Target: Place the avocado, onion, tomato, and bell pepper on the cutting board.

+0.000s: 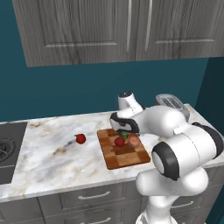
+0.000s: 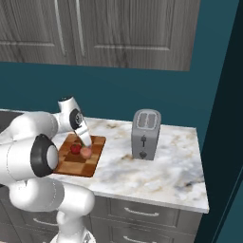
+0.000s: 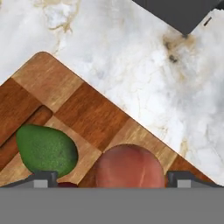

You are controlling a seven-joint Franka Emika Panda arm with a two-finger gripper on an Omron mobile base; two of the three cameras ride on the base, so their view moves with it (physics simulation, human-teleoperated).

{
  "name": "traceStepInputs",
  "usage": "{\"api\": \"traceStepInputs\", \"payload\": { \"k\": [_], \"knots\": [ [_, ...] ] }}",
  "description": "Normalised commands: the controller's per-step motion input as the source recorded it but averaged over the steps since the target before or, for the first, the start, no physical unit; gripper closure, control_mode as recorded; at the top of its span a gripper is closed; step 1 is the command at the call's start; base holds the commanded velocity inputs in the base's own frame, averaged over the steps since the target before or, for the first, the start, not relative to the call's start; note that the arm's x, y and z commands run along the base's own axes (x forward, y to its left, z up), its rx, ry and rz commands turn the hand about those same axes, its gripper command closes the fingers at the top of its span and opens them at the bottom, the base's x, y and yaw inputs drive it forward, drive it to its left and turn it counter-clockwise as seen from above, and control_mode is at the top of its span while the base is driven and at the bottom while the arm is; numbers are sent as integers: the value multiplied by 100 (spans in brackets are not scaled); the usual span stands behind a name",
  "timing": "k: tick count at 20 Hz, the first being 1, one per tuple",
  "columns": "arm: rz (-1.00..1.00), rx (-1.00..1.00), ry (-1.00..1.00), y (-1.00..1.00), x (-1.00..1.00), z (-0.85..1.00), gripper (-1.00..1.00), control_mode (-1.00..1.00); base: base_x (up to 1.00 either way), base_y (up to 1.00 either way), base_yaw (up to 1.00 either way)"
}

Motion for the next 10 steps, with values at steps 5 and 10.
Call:
{"api": "traceStepInputs", "payload": {
  "k": [5, 10],
  "knots": [
    [1, 3, -6, 7, -4, 84, -100, -100, 0, 0, 0],
    [10, 5, -1, 69, -3, 30, -100, -100, 0, 0, 0]
  ]
}}
